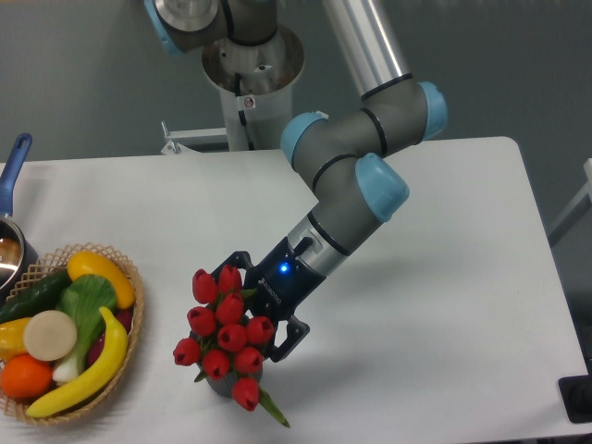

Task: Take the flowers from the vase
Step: 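Close the gripper on the tulip stems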

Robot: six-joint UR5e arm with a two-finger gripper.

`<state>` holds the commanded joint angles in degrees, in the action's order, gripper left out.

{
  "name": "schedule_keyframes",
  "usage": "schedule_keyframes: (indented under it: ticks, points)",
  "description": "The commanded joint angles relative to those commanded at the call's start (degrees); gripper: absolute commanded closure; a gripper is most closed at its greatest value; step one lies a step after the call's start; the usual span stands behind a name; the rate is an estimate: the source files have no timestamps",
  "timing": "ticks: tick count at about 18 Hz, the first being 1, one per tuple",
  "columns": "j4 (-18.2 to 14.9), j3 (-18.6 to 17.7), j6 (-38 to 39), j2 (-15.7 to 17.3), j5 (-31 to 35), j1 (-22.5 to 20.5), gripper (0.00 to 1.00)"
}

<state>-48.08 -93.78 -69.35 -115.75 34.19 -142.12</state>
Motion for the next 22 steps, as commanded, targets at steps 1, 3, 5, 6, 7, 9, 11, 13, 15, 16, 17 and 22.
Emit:
schedule_keyframes:
  ticks: [1, 3, 5, 6, 7, 9, 11, 13, 15, 16, 17, 22]
  points:
    - [0.0, -0.2, 0.0, 0.1, 0.0, 0.0, 0.41]
    - [0.0, -0.5, 0.1, 0.3, 0.0, -0.1, 0.49]
    - [0.0, -0.7, 0.2, 0.4, -0.1, -0.1, 0.52]
    - [0.1, -0.7, 0.1, 0.4, -0.2, -0.2, 0.52]
    - [0.1, -0.7, 0.2, 0.4, -0.3, -0.2, 0.52]
    - [0.1, -0.7, 0.2, 0.4, -1.0, -0.4, 0.52]
    - [0.1, -0.6, 0.4, 0.4, -2.3, -0.4, 0.54]
    - [0.0, -0.6, 0.4, 0.4, -2.8, -0.5, 0.55]
    - [0.0, -0.4, 0.4, 0.6, -3.1, -0.6, 0.55]
    - [0.0, -0.4, 0.4, 0.7, -3.1, -0.6, 0.55]
    - [0.0, -0.4, 0.5, 0.8, -3.1, -0.6, 0.55]
    - [0.0, 0.8, 3.8, 2.7, -3.8, -1.1, 0.55]
